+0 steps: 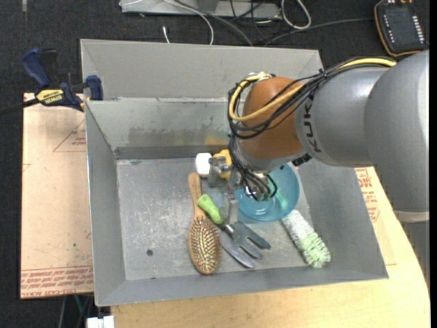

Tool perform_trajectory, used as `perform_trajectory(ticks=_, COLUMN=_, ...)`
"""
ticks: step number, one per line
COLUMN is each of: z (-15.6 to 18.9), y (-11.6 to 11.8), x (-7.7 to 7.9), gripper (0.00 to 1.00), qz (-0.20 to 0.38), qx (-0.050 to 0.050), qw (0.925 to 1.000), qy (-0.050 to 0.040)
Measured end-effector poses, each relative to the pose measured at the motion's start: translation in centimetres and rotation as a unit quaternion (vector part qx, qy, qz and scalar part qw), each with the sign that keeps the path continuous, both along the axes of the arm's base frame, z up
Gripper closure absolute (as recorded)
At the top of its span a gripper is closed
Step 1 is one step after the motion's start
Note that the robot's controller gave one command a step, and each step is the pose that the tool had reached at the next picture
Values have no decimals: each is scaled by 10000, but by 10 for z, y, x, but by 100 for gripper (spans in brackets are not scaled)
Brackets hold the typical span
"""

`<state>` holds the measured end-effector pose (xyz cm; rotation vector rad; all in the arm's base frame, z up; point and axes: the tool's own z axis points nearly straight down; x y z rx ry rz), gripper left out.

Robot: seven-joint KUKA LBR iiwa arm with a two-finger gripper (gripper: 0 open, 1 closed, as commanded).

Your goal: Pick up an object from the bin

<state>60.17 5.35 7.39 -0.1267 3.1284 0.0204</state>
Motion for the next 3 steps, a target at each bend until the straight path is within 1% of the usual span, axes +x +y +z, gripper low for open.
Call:
perform_trajectory(ticks=1, z=-3, y=35, x=-24, gripper=100, qz=-838, qx=-11, qw=9965, qy=-12)
perform_trajectory(ticks=2, z=-3, y=35, x=-24, gripper=100, qz=-838, qx=-11, qw=9965, qy=-12)
perform_trajectory(ticks=3, z=11, y=35, x=-27, gripper=100, qz=-839, qx=-24, qw=9965, qy=52)
